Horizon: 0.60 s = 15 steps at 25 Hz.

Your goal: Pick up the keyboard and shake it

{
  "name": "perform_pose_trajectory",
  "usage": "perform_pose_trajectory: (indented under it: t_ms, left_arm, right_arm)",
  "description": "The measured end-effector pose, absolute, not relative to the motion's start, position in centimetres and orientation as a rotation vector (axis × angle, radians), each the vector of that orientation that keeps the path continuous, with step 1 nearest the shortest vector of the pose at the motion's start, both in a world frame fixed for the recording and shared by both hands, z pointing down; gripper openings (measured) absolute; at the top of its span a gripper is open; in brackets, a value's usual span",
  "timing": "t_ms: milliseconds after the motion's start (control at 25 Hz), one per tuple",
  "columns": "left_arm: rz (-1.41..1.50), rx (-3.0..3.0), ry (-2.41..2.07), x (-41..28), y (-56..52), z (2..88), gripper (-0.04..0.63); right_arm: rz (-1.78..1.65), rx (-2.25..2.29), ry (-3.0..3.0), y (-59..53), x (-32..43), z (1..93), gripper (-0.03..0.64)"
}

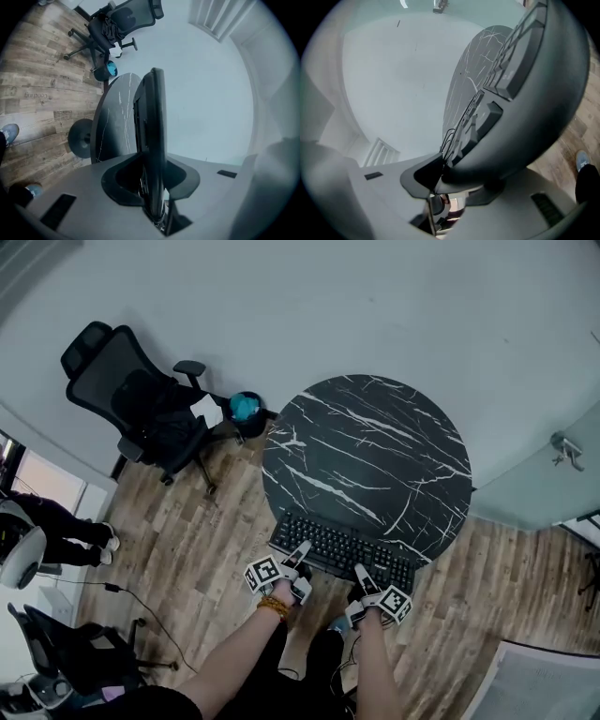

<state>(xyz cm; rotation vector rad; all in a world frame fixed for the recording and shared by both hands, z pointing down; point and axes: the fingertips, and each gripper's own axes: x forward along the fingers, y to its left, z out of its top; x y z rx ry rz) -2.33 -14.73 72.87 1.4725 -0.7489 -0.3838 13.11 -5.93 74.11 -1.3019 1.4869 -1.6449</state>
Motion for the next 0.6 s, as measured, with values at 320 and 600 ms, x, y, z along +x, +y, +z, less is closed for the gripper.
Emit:
perform_pose_trajectory:
  t_ms: [320, 600]
  left_arm:
    - [-0.290, 1.447, -0.753, -2.9, -14.5, 75.0, 0.092]
    - [-0.165, 1.484, -0.689, -2.5, -13.7, 76.1, 0.095]
  right_arm:
    - [-1.721, -1.317, 1.493, -6.3, 12.9, 75.7, 0.133]
    - [-1.829, -1.225, 1.557, -5.7, 12.7, 76.7, 0.140]
